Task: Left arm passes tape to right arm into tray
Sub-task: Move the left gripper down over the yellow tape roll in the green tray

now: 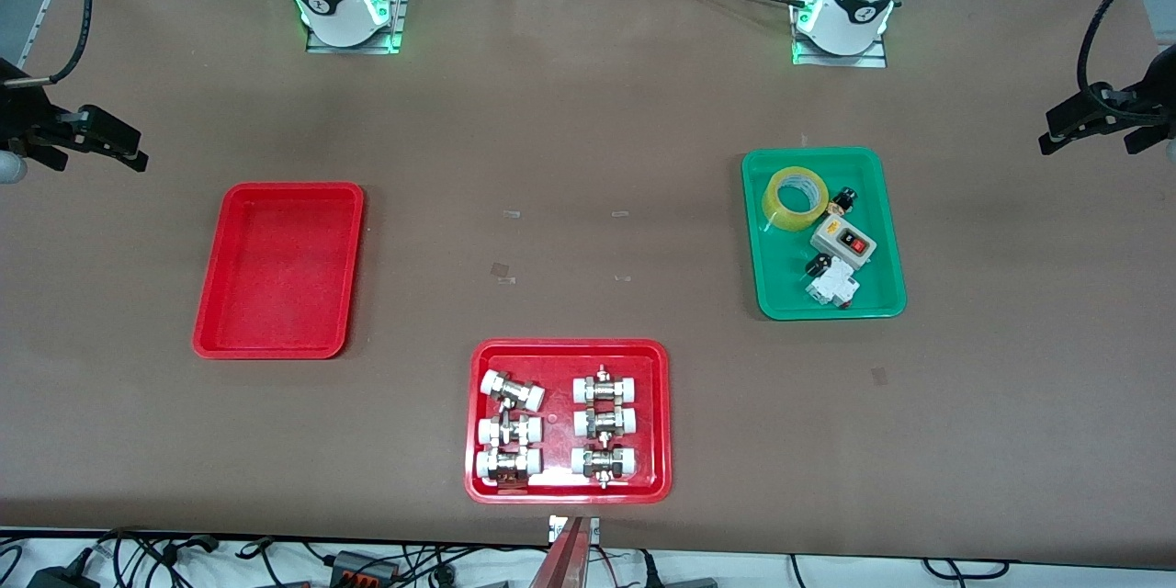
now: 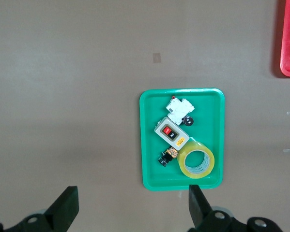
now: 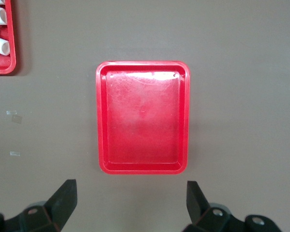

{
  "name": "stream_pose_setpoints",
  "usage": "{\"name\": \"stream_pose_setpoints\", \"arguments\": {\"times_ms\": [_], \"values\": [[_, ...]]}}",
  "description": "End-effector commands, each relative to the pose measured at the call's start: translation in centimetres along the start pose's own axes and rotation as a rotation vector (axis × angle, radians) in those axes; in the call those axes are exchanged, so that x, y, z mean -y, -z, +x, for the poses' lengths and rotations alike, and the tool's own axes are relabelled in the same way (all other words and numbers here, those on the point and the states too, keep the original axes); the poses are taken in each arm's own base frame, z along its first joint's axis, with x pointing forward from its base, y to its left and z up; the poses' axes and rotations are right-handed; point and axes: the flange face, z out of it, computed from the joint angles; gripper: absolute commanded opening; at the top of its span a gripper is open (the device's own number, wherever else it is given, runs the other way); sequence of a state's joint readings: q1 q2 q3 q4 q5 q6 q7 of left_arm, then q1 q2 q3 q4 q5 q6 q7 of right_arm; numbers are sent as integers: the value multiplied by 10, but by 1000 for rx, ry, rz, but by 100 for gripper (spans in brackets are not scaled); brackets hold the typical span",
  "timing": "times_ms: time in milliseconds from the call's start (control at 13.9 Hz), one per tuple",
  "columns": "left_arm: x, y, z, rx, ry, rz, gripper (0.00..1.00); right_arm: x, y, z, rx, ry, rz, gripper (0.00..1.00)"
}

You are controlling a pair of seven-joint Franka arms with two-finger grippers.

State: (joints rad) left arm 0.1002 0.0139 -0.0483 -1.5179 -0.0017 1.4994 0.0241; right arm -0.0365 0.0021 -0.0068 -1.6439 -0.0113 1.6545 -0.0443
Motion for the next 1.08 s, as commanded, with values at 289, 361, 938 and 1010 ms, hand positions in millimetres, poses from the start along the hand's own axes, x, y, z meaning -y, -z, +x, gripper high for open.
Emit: {"name": "stream_pose_setpoints", "arguments": {"times_ms": [289,361,938,1010], "values": [[-3,0,-1,38,1,-16,100,0,2,-7,-2,3,-4,100],[-4,-2,-2,51,-2,-18,100,1,1,-7,-1,6,-4,100],[-38,-166,-8,239,-11,-61,100,0,0,-2,3,6,-4,100],[-46,-191,-17,243,2,-71,100,1,-1,-1,-1,6,-4,100]]}}
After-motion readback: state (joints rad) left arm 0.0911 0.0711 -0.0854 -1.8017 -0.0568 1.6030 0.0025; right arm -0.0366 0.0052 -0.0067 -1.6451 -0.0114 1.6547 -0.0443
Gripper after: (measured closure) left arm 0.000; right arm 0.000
